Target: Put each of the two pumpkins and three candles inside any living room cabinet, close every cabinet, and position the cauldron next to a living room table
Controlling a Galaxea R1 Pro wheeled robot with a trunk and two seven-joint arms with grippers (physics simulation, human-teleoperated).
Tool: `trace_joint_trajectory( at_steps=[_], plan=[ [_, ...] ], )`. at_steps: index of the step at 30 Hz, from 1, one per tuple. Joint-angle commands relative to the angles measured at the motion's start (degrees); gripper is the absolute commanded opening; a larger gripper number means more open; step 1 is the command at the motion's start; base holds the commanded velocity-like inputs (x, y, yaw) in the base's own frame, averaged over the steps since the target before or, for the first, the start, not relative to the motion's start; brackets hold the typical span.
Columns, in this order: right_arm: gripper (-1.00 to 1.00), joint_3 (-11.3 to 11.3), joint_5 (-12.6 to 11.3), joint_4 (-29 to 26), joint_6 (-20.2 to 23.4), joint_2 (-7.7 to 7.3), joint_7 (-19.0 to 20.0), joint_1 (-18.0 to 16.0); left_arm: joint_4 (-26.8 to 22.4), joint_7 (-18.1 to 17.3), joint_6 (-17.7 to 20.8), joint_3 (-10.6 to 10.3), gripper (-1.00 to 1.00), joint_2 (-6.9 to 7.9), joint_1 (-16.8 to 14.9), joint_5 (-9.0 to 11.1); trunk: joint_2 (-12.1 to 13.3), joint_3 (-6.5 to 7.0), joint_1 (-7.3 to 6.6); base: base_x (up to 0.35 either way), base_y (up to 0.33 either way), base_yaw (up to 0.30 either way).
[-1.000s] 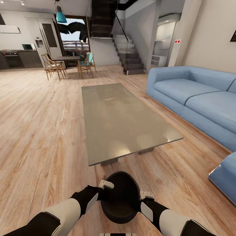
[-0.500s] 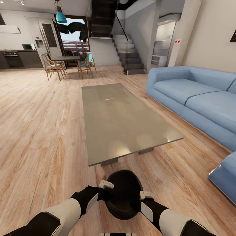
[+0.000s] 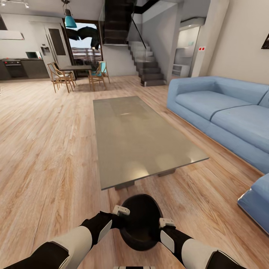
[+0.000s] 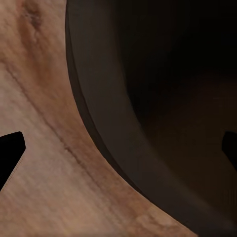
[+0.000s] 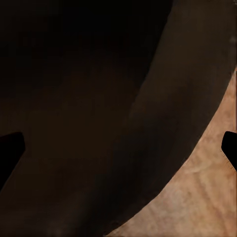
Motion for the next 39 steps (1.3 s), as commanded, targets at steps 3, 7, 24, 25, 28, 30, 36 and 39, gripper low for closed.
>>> trace_joint_trajectory(
  at_steps=[3, 7, 24, 25, 28, 30, 36, 39],
  plan=[
    [1.0, 0.5, -0.46, -0.1, 0.28, -0.02, -0.36, -0.02, -0.09, -0.08, 0.31, -0.47, 1.0, 0.03, -0.01, 0.45, 0.03, 0.63, -0.09, 0.0, 0.0, 0.0],
    [1.0, 0.53, -0.46, -0.12, 0.29, -0.02, -0.37, -0.02, -0.09, -0.13, 0.31, -0.47, 1.0, 0.03, -0.01, 0.45, 0.08, 1.51, -0.19, 0.0, 0.0, 0.0],
    [1.0, 0.55, -0.4, -0.1, 0.29, -0.02, -0.42, -0.02, -0.09, -0.31, 0.31, -0.47, 1.0, 0.03, -0.01, 0.45, 0.25, 4.39, -0.52, 0.0, 0.0, 0.0],
    [1.0, 0.56, -0.39, -0.1, 0.29, -0.02, -0.43, -0.02, -0.09, -0.32, 0.31, -0.47, 1.0, 0.03, -0.01, 0.45, 0.25, 4.39, -0.52, 0.0, 0.0, 0.0],
    [1.0, 0.56, -0.38, -0.1, 0.3, -0.02, -0.43, -0.02, -0.09, -0.32, 0.31, -0.47, 1.0, 0.03, -0.01, 0.43, 0.25, 4.39, -0.52, -0.005, 0.0, 0.0],
    [1.0, 0.56, -0.37, -0.11, 0.3, -0.02, -0.43, -0.02, -0.09, -0.32, 0.31, -0.47, 1.0, 0.03, -0.01, 0.39, 0.25, 4.39, -0.52, -0.075, 0.0, 0.0],
    [1.0, 0.56, -0.37, -0.12, 0.3, -0.02, -0.41, -0.02, -0.09, -0.32, 0.31, -0.47, 1.0, 0.03, -0.01, 0.37, 0.25, 4.39, -0.52, -0.189, 0.0, 0.0],
    [1.0, 0.56, -0.37, -0.12, 0.27, -0.02, -0.4, -0.02, -0.09, -0.32, 0.31, -0.47, 1.0, 0.03, -0.01, 0.38, 0.25, 4.39, -0.52, -0.072, 0.0, 0.0]
  ],
)
